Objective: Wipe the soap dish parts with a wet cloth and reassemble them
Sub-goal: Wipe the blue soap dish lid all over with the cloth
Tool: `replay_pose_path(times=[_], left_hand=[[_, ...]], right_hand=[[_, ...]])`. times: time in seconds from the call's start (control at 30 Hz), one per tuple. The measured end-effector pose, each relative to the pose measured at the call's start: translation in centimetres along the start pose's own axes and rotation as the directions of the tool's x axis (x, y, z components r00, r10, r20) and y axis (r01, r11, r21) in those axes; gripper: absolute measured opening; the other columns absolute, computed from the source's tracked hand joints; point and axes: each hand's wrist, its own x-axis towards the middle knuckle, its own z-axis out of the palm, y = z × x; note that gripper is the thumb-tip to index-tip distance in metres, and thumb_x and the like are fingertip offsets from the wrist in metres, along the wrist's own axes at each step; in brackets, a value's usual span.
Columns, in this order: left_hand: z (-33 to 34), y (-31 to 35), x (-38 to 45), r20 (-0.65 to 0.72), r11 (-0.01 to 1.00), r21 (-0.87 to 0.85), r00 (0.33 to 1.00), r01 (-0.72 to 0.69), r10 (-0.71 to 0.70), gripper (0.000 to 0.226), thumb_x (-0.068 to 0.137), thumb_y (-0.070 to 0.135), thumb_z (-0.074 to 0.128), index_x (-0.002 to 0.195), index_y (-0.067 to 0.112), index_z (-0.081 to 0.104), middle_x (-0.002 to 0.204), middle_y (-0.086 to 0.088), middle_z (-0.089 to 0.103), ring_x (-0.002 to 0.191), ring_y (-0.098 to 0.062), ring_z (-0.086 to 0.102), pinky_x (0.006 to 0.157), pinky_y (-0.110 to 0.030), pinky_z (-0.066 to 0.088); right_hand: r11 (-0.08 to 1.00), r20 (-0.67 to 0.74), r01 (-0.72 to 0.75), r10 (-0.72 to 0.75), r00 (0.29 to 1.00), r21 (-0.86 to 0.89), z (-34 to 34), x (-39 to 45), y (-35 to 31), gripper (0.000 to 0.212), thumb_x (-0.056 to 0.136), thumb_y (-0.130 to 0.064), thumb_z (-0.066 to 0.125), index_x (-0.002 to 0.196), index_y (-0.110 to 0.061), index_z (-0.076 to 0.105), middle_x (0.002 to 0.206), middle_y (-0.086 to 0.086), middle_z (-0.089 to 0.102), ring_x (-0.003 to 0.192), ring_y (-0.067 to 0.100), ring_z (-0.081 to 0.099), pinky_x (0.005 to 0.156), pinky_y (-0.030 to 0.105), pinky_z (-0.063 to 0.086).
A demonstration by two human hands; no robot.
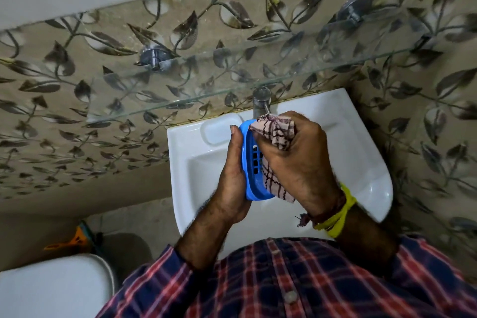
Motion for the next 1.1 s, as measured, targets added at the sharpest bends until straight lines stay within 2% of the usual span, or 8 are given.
replay_pose_path(times=[0.1, 0.27, 0.47, 0.57, 0.73, 0.83, 1.0, 1.1], left_hand=[[0.0, 0.0, 0.0, 0.006, 1.000, -0.011, 1.000, 0.000, 0.000, 0.069, 0.098, 0.064, 0.016, 0.111, 0.032, 0.076, 0.115, -0.002, 0.076, 0.108, -0.019, 0.073, 0.078, -0.032, 0.061], [-0.2, -0.1, 0.2, -0.006, 0.998, -0.054, 1.000, -0.007, 0.007, 0.068, 0.100, 0.062, 0.017, 0.132, 0.021, 0.061, 0.116, -0.003, 0.076, 0.110, -0.018, 0.072, 0.081, -0.030, 0.060], [-0.2, -0.6, 0.2, -0.003, 0.999, -0.037, 1.000, 0.002, -0.002, 0.066, 0.102, 0.059, 0.016, 0.119, 0.021, 0.067, 0.108, -0.002, 0.078, 0.100, -0.015, 0.075, 0.072, -0.026, 0.060], [-0.5, -0.3, 0.3, 0.006, 0.997, -0.081, 1.000, 0.015, -0.014, 0.071, 0.098, 0.064, 0.016, 0.136, 0.020, 0.058, 0.122, -0.005, 0.074, 0.110, -0.018, 0.072, 0.078, -0.030, 0.060], [-0.4, -0.5, 0.5, 0.009, 0.998, -0.058, 1.000, 0.015, -0.015, 0.075, 0.099, 0.063, 0.016, 0.144, 0.016, 0.052, 0.125, -0.008, 0.072, 0.113, -0.021, 0.070, 0.082, -0.032, 0.060], [-0.5, -0.2, 0.4, 0.008, 0.996, -0.083, 1.000, -0.010, 0.011, 0.075, 0.097, 0.065, 0.018, 0.145, 0.018, 0.051, 0.132, -0.010, 0.069, 0.117, -0.022, 0.068, 0.087, -0.033, 0.059], [-0.3, -0.5, 0.7, -0.004, 0.999, -0.052, 1.000, -0.014, 0.014, 0.070, 0.099, 0.063, 0.018, 0.145, 0.021, 0.051, 0.130, -0.006, 0.069, 0.116, -0.020, 0.069, 0.084, -0.032, 0.059], [-0.6, 0.2, 0.8, 0.029, 0.997, -0.062, 0.998, -0.049, 0.051, 0.067, 0.097, 0.064, 0.023, 0.143, 0.026, 0.053, 0.124, -0.007, 0.071, 0.114, -0.023, 0.068, 0.093, -0.038, 0.058]], right_hand=[[1.000, 0.001, 0.014, -0.014, 1.000, 0.026, 0.2, -0.1, 0.2, 0.020, 0.083, -0.013, 0.079, 0.100, -0.007, 0.074, 0.095, 0.002, 0.070, 0.087, 0.009, 0.069, 0.074, 0.009, 0.052], [0.992, 0.130, 0.054, -0.069, 0.989, 0.113, 0.3, -0.7, 0.4, 0.013, 0.086, -0.008, 0.076, 0.098, -0.009, 0.073, 0.099, 0.002, 0.069, 0.096, 0.007, 0.067, 0.087, 0.013, 0.052], [0.988, 0.064, 0.155, -0.156, 0.986, 0.018, 0.5, -0.2, 0.8, 0.013, 0.081, -0.006, 0.076, 0.094, -0.008, 0.074, 0.093, 0.001, 0.067, 0.089, 0.017, 0.068, 0.079, 0.038, 0.059], [0.972, 0.201, 0.235, -0.227, 0.953, -0.020, 0.2, -0.8, 1.4, 0.019, 0.079, 0.000, 0.075, 0.096, -0.007, 0.072, 0.098, 0.004, 0.070, 0.100, 0.022, 0.069, 0.088, 0.041, 0.057], [0.970, 0.168, 0.235, -0.222, 0.960, -0.061, 0.2, -0.6, 1.1, 0.017, 0.080, -0.001, 0.074, 0.096, -0.006, 0.073, 0.097, 0.004, 0.069, 0.096, 0.022, 0.068, 0.084, 0.042, 0.058], [0.973, 0.236, 0.227, -0.209, 0.949, -0.050, -0.1, -0.7, 1.2, 0.018, 0.079, -0.002, 0.076, 0.095, -0.009, 0.072, 0.095, 0.003, 0.070, 0.091, 0.021, 0.069, 0.081, 0.043, 0.058], [0.983, 0.236, 0.178, -0.164, 0.958, -0.041, -0.4, -0.4, 1.1, 0.017, 0.082, -0.005, 0.074, 0.097, -0.013, 0.074, 0.099, -0.001, 0.072, 0.099, 0.018, 0.070, 0.089, 0.038, 0.057], [0.986, 0.321, 0.151, -0.122, 0.939, -0.067, -0.7, -0.9, 0.8, 0.012, 0.080, -0.007, 0.076, 0.089, -0.012, 0.071, 0.088, 0.000, 0.070, 0.083, 0.019, 0.069, 0.077, 0.042, 0.058]])
